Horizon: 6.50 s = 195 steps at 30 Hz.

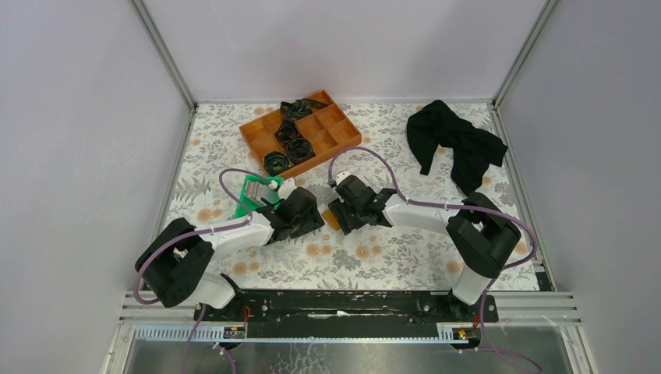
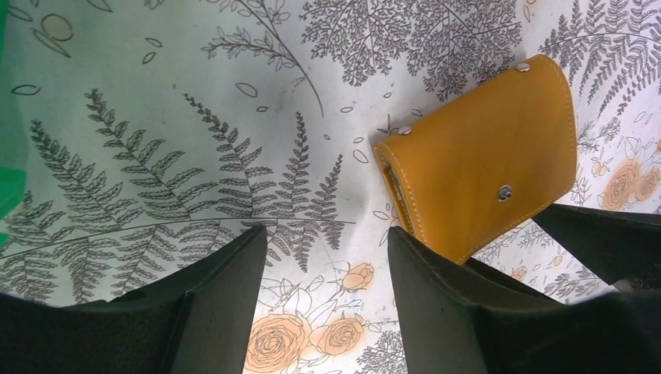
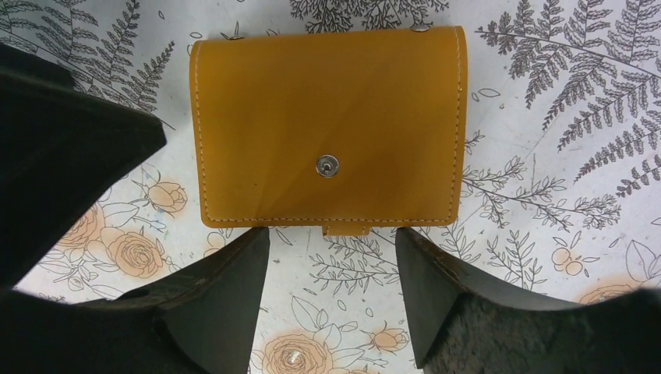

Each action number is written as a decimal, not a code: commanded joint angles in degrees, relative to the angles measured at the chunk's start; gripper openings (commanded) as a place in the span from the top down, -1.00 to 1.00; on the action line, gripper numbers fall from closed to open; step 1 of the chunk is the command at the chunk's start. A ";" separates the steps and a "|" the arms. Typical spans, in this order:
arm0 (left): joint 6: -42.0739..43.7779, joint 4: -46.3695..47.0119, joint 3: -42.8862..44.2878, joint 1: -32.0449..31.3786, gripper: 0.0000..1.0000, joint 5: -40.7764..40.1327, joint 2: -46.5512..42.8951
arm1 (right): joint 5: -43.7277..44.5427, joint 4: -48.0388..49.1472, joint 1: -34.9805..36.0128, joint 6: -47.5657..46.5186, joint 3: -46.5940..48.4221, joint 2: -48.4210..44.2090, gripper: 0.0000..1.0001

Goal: Put the credit cards into the card holder
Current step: Close the card holder at the center of the board.

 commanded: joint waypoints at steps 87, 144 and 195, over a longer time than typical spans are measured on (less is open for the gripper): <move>2.55 -11.23 15.80 -1.31 -0.38 -0.04 19.53 | 5.13 14.34 -0.86 -3.30 -7.77 -15.41 0.59; 7.13 -12.81 24.67 -8.82 -0.38 1.84 31.16 | 15.96 15.11 -0.84 18.92 -20.68 -20.92 0.61; 5.28 -1.97 15.07 -10.38 -0.37 5.61 30.67 | 18.12 -14.93 -1.25 38.55 -11.04 -13.02 1.00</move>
